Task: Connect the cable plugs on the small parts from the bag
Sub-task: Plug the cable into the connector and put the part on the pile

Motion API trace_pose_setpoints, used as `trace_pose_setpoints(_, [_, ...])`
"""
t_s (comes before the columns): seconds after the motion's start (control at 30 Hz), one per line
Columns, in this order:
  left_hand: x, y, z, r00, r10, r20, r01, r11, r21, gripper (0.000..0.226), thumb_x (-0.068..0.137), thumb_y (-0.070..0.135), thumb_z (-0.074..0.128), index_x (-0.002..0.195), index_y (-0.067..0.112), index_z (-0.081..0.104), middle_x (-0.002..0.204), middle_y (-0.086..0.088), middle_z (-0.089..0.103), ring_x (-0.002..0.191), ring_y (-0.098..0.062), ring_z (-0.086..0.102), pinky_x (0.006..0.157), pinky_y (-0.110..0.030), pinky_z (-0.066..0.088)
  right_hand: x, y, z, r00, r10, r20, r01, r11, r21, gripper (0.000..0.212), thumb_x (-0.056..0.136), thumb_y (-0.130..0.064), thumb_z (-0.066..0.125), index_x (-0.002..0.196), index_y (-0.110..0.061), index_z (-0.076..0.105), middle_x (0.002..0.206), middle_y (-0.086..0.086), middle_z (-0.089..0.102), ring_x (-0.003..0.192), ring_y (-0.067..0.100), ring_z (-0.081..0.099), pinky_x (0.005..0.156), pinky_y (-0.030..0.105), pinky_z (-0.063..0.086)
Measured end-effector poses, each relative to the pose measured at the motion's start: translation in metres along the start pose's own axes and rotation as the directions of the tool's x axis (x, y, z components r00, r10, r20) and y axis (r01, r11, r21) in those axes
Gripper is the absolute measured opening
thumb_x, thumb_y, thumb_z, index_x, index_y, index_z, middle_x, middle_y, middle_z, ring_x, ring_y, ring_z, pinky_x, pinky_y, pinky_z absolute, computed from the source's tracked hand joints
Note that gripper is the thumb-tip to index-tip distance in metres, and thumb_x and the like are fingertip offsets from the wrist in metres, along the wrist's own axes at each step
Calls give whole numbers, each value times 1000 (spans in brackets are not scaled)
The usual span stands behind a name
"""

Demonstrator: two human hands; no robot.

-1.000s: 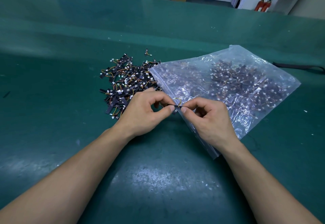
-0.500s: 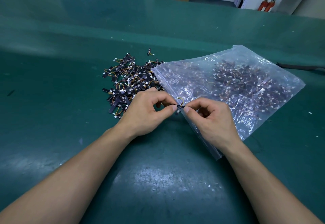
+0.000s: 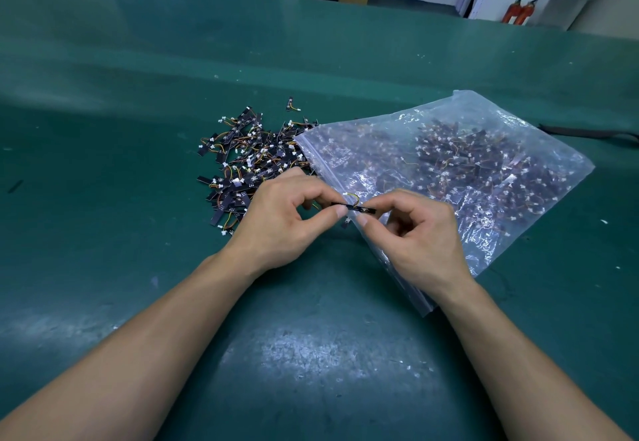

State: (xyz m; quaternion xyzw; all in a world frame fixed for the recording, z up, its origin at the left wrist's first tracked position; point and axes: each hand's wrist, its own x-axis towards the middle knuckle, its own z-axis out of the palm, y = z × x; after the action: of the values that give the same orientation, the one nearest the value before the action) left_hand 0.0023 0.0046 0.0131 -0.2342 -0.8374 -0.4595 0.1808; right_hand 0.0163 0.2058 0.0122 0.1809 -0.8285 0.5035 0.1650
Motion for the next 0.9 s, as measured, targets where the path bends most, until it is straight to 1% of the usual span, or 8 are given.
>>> trace_pose_setpoints(0.1, [0, 1, 1, 999, 41, -9, -41, 999, 19, 5, 83, 18, 75, 87, 21, 77, 76, 20, 65, 77, -6, 53, 69, -18, 41, 1, 1, -1, 997, -69, -36, 67, 996, -52, 10, 83, -17, 78, 82, -26, 75, 70, -13, 65, 48, 8, 47, 53, 11, 34])
trace_pose_setpoints(0.2, [0, 2, 1, 996, 87, -22, -86, 996, 27, 8, 81, 16, 77, 89, 19, 77, 77, 15, 68, 76, -6, 52, 69, -19, 40, 1, 3, -1, 993, -113, -45, 109, 991, -78, 5, 84, -16, 79, 84, -21, 77, 72, -10, 66, 50, 7, 47, 55, 10, 34])
trace_pose_setpoints(0.27, [0, 2, 1, 994, 107, -34, -106, 994, 33, 8, 82, 16, 78, 88, 21, 76, 77, 15, 67, 76, -4, 51, 69, -17, 39, 1, 3, -2, 991, -127, -47, 123, 990, -73, 7, 84, -14, 79, 85, -21, 77, 72, -8, 66, 49, 6, 47, 54, 11, 35])
trace_pose_setpoints(0.33, [0, 1, 2, 992, 119, -50, -117, 992, 41, 5, 84, 17, 78, 88, 20, 78, 76, 15, 67, 76, -3, 51, 68, -16, 38, 0, 4, -2, 990, -135, -50, 132, 989, -59, 9, 83, -12, 80, 86, -20, 77, 73, -7, 67, 49, 6, 47, 54, 12, 36])
trace_pose_setpoints(0.47, [0, 1, 2, 987, 145, -71, -141, 988, 65, 1, 85, 17, 78, 85, 18, 78, 75, 12, 68, 74, -5, 51, 68, -16, 37, 0, 4, -3, 989, -140, -47, 138, 989, -43, 8, 81, -12, 81, 87, -16, 78, 75, -7, 68, 46, 9, 47, 54, 11, 35])
trace_pose_setpoints(0.6, [0, 0, 3, 987, 148, -63, -144, 988, 62, 3, 84, 17, 78, 85, 18, 77, 76, 11, 69, 74, -3, 51, 68, -17, 39, 0, 6, -4, 987, -153, -50, 150, 987, -64, 7, 83, -10, 81, 87, -15, 79, 74, -6, 68, 49, 7, 47, 55, 12, 35])
trace_pose_setpoints(0.73, [-1, 0, 2, 990, 136, -40, -134, 990, 49, 9, 80, 15, 79, 88, 19, 76, 77, 10, 70, 75, -1, 50, 69, -17, 39, 1, 8, -3, 983, -176, -55, 171, 982, -84, 4, 85, -13, 81, 88, -15, 79, 74, -7, 68, 52, 4, 49, 56, 10, 35])
trace_pose_setpoints(0.9, [-1, -1, 2, 991, 125, -52, -122, 991, 59, 5, 83, 16, 78, 84, 20, 77, 75, 11, 69, 74, -1, 49, 68, -14, 37, 0, 8, -2, 987, -156, -48, 153, 987, -56, 9, 82, -13, 82, 90, -14, 79, 77, -8, 68, 47, 8, 48, 54, 11, 35])
